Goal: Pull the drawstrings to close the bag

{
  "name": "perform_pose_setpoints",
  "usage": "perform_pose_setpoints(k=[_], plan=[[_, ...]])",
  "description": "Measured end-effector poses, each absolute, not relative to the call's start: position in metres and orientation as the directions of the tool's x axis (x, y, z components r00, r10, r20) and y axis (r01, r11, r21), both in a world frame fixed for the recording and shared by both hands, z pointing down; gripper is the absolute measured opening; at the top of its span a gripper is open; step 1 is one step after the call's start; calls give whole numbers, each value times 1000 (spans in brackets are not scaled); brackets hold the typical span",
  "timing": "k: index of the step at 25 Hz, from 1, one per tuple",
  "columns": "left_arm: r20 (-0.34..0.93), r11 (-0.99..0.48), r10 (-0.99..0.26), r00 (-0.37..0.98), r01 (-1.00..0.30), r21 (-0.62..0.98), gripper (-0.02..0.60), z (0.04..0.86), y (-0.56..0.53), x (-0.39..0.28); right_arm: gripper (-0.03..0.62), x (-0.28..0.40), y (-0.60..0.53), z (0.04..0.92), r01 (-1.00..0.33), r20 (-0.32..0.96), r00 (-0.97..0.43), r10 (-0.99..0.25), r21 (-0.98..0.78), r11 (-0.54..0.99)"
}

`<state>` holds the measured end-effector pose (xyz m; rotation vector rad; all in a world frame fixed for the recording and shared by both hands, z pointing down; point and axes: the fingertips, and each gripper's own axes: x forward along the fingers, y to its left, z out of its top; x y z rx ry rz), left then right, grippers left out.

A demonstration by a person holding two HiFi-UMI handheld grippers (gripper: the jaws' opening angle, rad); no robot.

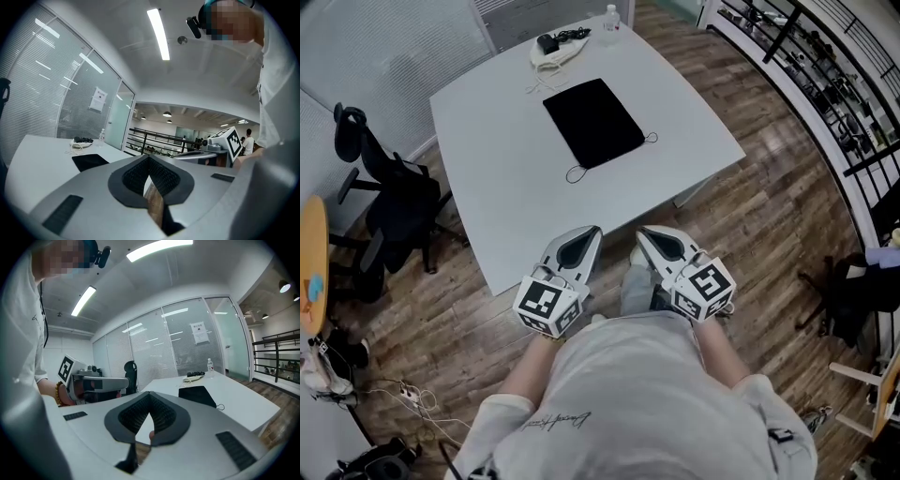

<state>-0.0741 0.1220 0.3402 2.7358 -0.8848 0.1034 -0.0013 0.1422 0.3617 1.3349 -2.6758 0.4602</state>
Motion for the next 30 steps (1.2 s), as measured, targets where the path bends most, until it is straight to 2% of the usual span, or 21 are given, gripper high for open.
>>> perform_pose_setpoints(k=[16,23,30], plan=[[121,-698,-675,727,-684,213,12,329,-33,4,21,85,-17,360,-725,229,-689,-688,-210,656],[122,-645,-729,673,-736,207,12,329,-66,9,21,101,-53,361,-695,232,-718,-656,-186,695],[162,-632,-735,658,-752,189,12,335,-80,-2,21,89,-67,368,-689,242,-724,-647,-194,698]])
